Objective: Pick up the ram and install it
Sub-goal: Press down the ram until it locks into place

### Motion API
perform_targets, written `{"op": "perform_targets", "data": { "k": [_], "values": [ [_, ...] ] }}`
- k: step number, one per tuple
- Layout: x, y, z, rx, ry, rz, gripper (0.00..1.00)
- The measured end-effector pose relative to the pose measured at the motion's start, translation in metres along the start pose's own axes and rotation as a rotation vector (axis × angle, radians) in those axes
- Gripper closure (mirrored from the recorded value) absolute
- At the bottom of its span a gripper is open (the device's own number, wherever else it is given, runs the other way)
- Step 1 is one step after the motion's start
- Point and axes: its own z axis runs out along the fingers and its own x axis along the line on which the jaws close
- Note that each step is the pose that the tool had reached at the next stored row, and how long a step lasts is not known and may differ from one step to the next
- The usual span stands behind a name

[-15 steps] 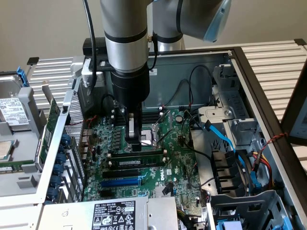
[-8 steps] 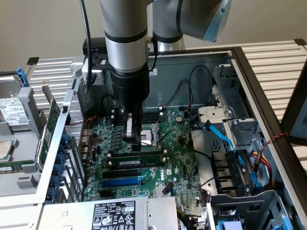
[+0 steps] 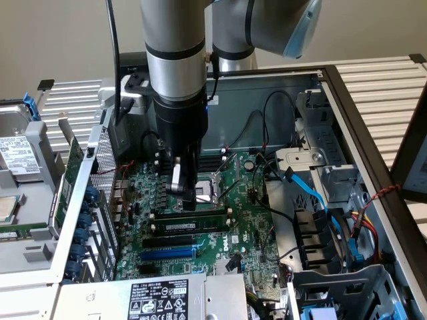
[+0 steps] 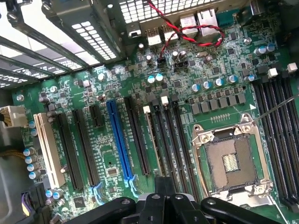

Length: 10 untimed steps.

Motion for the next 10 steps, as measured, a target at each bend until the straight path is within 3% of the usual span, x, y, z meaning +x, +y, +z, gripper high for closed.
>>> {"op": "perform_targets", "data": {
  "k": [10],
  "values": [
    [0.0000, 0.0000, 0.0000, -0.0050, 0.0023, 0.143, 0.89]
  ]
}}
